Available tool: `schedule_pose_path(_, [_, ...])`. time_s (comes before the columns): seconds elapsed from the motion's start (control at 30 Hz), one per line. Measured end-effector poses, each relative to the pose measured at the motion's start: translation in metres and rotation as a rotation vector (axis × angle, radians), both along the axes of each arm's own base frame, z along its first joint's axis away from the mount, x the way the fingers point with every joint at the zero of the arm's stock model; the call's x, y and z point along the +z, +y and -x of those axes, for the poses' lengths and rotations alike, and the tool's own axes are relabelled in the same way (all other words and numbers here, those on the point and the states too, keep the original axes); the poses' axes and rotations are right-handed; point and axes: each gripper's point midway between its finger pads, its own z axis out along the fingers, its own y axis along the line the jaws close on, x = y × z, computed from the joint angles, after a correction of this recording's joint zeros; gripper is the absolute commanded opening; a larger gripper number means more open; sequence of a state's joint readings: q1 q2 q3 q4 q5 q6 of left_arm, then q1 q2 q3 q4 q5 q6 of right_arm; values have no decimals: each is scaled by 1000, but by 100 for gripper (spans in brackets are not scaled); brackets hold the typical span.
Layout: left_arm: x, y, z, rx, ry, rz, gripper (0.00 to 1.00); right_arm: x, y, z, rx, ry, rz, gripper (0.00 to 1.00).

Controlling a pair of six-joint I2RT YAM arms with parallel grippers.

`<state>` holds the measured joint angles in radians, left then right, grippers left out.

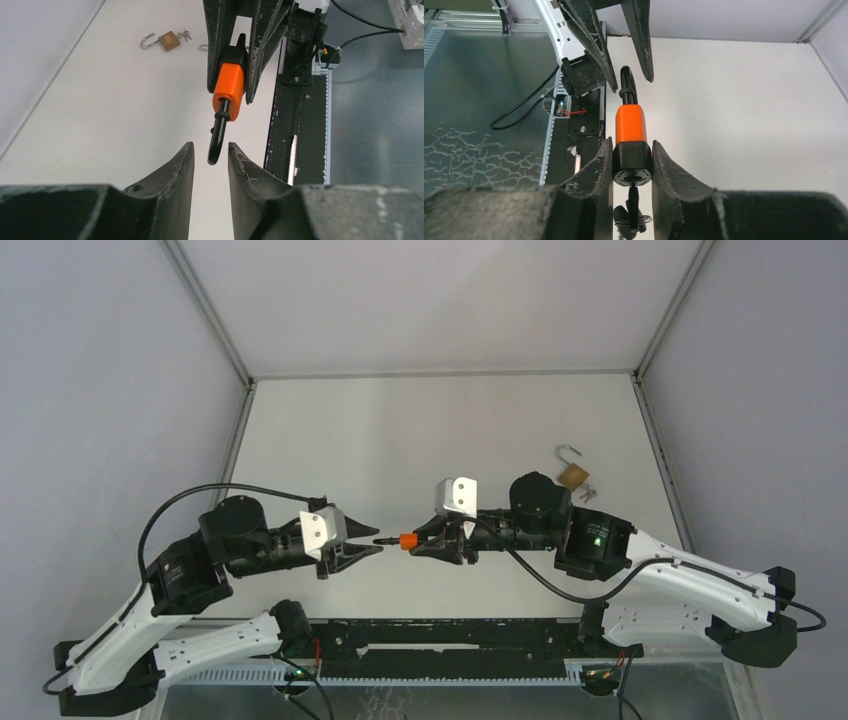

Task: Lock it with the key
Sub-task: Lock the lock.

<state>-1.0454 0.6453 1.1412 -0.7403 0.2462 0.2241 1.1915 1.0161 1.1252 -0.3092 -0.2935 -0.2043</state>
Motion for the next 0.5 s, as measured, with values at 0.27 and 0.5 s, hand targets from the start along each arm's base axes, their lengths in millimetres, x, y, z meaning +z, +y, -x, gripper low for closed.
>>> schedule_pose_path(0.27, [-5,-4,1,-6,22,3,29,0,0,1,3,0,0,0])
schedule_pose_path(0.5, [-10,-6,4,-19,51,0,0,0,0,1,4,-1,0,0])
